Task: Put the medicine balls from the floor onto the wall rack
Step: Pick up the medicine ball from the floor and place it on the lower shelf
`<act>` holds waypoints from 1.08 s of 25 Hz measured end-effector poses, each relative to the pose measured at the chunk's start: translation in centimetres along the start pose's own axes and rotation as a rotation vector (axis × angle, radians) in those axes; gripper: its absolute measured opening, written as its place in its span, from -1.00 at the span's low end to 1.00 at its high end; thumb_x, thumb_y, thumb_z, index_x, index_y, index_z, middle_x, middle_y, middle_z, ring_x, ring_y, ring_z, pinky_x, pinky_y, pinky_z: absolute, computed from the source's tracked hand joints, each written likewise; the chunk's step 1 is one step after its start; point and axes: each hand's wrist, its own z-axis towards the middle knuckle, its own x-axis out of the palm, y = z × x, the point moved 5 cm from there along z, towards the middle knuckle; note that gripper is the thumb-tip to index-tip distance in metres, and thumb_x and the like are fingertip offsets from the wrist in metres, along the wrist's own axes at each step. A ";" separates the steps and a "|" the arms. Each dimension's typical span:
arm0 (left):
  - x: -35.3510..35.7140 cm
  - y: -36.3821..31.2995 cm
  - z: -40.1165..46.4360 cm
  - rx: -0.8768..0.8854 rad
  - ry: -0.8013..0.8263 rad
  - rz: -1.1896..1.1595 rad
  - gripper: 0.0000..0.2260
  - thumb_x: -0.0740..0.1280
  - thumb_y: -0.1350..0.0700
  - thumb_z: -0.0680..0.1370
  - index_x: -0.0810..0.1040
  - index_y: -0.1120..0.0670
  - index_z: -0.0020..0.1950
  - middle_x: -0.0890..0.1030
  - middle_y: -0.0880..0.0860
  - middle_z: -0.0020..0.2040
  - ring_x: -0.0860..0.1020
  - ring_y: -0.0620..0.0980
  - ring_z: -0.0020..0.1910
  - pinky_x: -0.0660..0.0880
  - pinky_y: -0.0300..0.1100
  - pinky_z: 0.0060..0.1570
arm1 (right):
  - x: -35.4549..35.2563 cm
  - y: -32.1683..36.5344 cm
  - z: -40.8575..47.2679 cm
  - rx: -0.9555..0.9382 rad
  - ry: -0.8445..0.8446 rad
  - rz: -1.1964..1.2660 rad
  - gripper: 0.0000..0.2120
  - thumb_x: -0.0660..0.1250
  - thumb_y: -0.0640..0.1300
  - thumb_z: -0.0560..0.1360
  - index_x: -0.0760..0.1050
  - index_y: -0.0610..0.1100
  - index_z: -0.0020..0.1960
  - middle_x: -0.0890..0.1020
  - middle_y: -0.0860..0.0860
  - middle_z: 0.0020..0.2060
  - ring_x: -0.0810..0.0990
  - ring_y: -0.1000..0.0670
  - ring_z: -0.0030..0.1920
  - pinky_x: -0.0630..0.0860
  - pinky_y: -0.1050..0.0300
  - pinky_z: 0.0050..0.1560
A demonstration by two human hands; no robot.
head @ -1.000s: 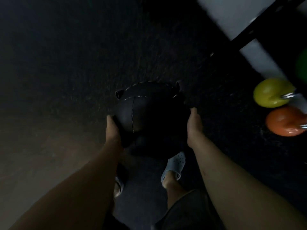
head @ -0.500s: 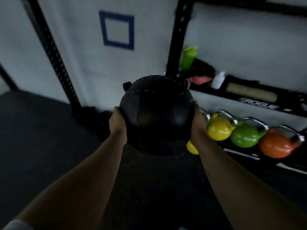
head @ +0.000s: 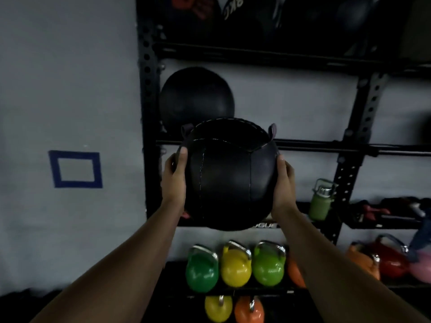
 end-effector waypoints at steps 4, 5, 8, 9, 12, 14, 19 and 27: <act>8.6 -1.6 2.9 0.122 0.009 -0.059 -0.13 0.30 -0.57 0.31 0.52 -0.10 0.49 0.64 -0.01 0.37 0.56 0.10 0.42 0.43 0.15 0.50 | -2.9 3.6 7.7 -0.074 0.008 0.016 -0.49 0.35 0.30 0.54 0.54 0.01 0.34 0.70 0.00 0.17 0.68 -0.03 0.19 0.61 0.02 0.20; 10.3 -2.1 3.9 0.143 0.025 -0.067 -0.10 0.30 -0.57 0.30 0.48 -0.10 0.52 0.62 0.00 0.40 0.55 0.09 0.44 0.42 0.14 0.51 | -3.2 4.6 9.5 -0.097 0.014 0.012 -0.46 0.36 0.32 0.52 0.52 0.01 0.36 0.69 -0.01 0.20 0.67 -0.03 0.21 0.60 0.01 0.24; 14.8 -3.6 8.0 0.198 0.074 -0.098 -0.08 0.33 -0.55 0.30 0.41 -0.12 0.57 0.56 -0.03 0.46 0.51 0.05 0.47 0.40 0.12 0.53 | -3.4 7.3 15.5 -0.156 0.028 -0.010 -0.42 0.35 0.37 0.47 0.51 0.06 0.36 0.67 0.03 0.21 0.65 -0.01 0.22 0.58 0.01 0.25; 16.3 -4.2 9.6 0.214 0.086 -0.099 -0.07 0.34 -0.55 0.30 0.39 -0.14 0.59 0.53 -0.03 0.49 0.49 0.05 0.48 0.39 0.12 0.54 | -3.1 8.2 17.6 -0.171 0.035 -0.014 -0.45 0.34 0.37 0.49 0.51 0.07 0.35 0.66 0.04 0.21 0.65 -0.01 0.22 0.59 -0.01 0.25; 20.1 -5.1 14.5 0.246 0.119 -0.102 0.03 0.35 -0.62 0.23 0.33 -0.19 0.61 0.46 -0.02 0.55 0.42 0.10 0.55 0.35 0.18 0.55 | -2.0 9.7 23.3 -0.214 0.027 -0.015 -0.62 0.31 0.34 0.54 0.52 0.15 0.23 0.65 0.03 0.21 0.65 -0.03 0.22 0.60 -0.04 0.26; 22.1 -5.1 17.2 0.258 0.146 -0.110 0.11 0.33 -0.67 0.15 0.30 -0.21 0.62 0.43 -0.02 0.57 0.39 0.13 0.57 0.34 0.21 0.55 | -1.5 9.9 26.2 -0.229 0.004 -0.004 -0.72 0.32 0.34 0.53 0.51 0.22 0.14 0.65 0.03 0.20 0.65 -0.04 0.20 0.61 -0.05 0.22; 26.6 -4.5 23.1 0.292 0.164 -0.106 0.13 0.33 -0.67 0.16 0.29 -0.18 0.64 0.42 -0.02 0.58 0.38 0.10 0.58 0.34 0.20 0.55 | -0.8 8.8 33.3 -0.209 -0.039 0.014 -0.76 0.32 0.33 0.54 0.51 0.22 0.10 0.65 0.00 0.20 0.65 -0.09 0.20 0.61 -0.12 0.25; 33.4 -2.8 29.4 0.610 0.097 0.154 -0.25 0.36 -0.46 0.39 0.40 -0.23 0.54 0.35 -0.12 0.56 0.22 -0.08 0.59 0.24 -0.09 0.47 | 0.0 5.0 44.3 -0.376 0.069 -0.088 -0.65 0.33 0.18 0.59 0.54 0.12 0.33 0.63 0.04 0.24 0.65 0.03 0.23 0.61 0.00 0.24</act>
